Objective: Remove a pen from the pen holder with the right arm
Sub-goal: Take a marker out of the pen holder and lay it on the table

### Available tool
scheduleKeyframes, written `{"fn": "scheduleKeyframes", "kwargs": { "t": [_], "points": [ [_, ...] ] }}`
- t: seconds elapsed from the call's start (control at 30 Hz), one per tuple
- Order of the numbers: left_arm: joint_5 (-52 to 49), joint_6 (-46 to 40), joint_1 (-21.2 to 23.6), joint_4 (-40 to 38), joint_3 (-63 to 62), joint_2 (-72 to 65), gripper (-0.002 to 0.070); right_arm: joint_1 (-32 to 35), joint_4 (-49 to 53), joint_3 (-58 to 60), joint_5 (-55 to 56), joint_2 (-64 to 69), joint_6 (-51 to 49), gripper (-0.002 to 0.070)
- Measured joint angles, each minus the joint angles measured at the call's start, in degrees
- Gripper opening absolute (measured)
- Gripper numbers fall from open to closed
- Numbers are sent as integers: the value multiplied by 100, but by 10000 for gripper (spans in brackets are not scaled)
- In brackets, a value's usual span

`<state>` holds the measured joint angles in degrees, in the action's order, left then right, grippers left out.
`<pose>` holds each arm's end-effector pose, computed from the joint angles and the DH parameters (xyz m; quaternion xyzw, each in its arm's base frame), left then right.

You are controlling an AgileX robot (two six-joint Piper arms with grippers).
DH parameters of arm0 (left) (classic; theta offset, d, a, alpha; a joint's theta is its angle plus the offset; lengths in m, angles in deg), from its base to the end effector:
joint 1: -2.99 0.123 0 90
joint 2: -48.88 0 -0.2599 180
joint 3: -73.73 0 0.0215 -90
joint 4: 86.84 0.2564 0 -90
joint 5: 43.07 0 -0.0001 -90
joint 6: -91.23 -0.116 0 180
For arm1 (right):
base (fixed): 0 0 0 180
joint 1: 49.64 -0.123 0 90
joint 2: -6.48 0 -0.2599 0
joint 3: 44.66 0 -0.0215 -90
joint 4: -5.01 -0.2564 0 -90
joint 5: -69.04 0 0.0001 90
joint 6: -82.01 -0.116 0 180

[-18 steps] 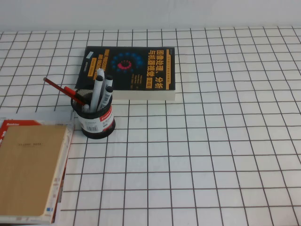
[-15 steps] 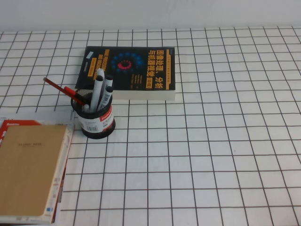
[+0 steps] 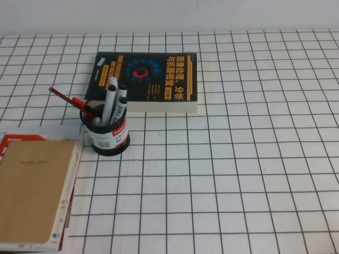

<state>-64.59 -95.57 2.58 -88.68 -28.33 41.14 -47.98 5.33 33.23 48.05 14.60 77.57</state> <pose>0.1073 -0.0021 0.1644 0.0421 0.8037 0.0195 0.5932 0.1078 -0.0034 0.1650 0.0413 0.8028 0.0121 0.5947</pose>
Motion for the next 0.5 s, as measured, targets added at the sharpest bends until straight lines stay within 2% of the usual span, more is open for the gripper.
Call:
{"fn": "scheduleKeyframes", "kwargs": {
  "t": [0.27,0.5],
  "points": [
    [0,0,0,0,0,0,-4,0,-78,9,175,0,0,-16],
    [0,0,0,0,0,0,-4,0,-855,9,1102,0,0,-16]
  ]
}}
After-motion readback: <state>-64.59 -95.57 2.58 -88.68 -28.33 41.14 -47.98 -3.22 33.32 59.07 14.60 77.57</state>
